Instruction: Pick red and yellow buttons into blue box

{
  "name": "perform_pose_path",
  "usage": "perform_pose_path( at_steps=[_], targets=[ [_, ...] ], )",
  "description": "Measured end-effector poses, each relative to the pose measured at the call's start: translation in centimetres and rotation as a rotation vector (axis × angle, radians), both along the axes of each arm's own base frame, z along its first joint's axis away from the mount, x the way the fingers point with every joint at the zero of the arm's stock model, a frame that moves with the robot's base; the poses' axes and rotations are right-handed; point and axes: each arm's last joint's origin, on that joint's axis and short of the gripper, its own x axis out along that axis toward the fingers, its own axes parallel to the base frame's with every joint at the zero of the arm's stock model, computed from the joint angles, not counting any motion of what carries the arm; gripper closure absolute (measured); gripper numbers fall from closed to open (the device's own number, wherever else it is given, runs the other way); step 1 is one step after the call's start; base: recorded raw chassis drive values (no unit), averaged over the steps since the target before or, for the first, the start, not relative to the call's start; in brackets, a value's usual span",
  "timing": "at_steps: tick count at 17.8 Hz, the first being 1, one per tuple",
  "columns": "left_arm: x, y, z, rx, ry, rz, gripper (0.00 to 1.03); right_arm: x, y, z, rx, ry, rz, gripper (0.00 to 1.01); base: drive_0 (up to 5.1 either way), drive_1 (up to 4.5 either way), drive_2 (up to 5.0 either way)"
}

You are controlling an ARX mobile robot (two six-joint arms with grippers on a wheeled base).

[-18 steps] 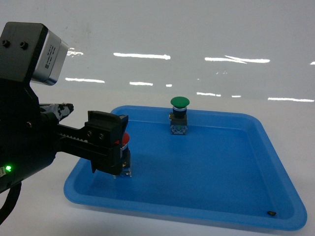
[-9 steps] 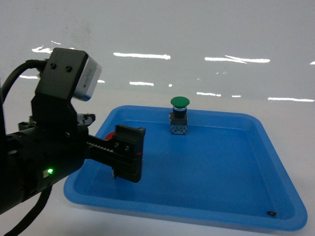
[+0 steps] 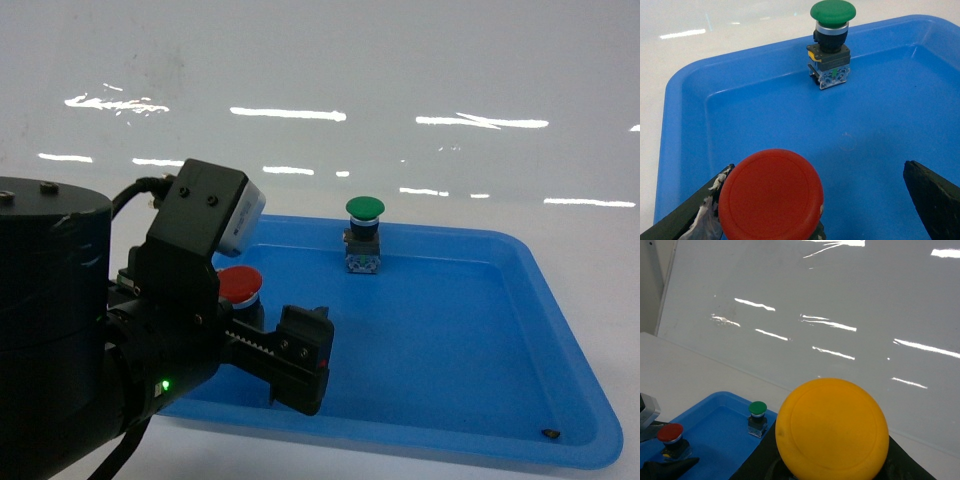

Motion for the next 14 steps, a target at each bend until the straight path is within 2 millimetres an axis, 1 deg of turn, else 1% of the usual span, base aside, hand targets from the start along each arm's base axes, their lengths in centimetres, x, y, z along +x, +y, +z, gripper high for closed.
perform_pose_path(
  at_steps=[4,7,9,10,14],
  targets=[
    [0.13,0.28,-0.56,0.027,0.015,0.005,0.05,0.00,0.00,0.00,0.000,0.000,0.000,0.73,0.0,0.00,0.0],
    [0.31,0.17,-1.16,0.077,0.060,-0.021,0.05,0.00,0.00,0.00,0.000,0.000,0.000,0.73,0.0,0.00,0.0],
    [0.36,0.15,-1.12,0.090,0.053,-0.027,0.22,0.00,0.00,0.00,0.000,0.000,0.000,0.73,0.0,0.00,0.0],
    [0.36,0.15,-1.13,0.093,0.051,-0.029,0.33,0.00,0.00,0.00,0.000,0.000,0.000,0.73,0.0,0.00,0.0],
    [0.35,0.16,-1.18,0.098,0.053,-0.030,0.69,0.00,0.00,0.00,0.000,0.000,0.000,0.73,0.0,0.00,0.0]
  ],
)
